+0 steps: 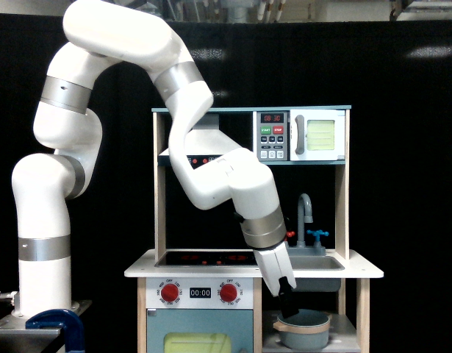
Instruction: Put the bowl inside the kitchen cabinet
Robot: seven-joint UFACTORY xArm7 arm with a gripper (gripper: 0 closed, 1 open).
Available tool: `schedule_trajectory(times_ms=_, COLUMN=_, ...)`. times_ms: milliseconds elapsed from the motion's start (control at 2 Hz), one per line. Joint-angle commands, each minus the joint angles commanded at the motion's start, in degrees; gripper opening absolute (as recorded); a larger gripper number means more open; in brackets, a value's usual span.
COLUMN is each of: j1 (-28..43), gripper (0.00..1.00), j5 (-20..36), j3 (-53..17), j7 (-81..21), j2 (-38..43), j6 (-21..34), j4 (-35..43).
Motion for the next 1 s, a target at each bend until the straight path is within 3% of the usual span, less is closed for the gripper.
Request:
schedule_trajectory(times_ms=500, j1=-10.9, gripper=1.00, j5=-17.3, j3=-11.0, j7=-2.5, j2=-14.6, j6=13.1, j4=-7.2)
schedule_trajectory(times_ms=1000, j1=-13.1, gripper=1.00, j5=-19.8, j3=-13.7, j7=-4.5, j2=-13.9, j6=16.1, j4=-5.4)
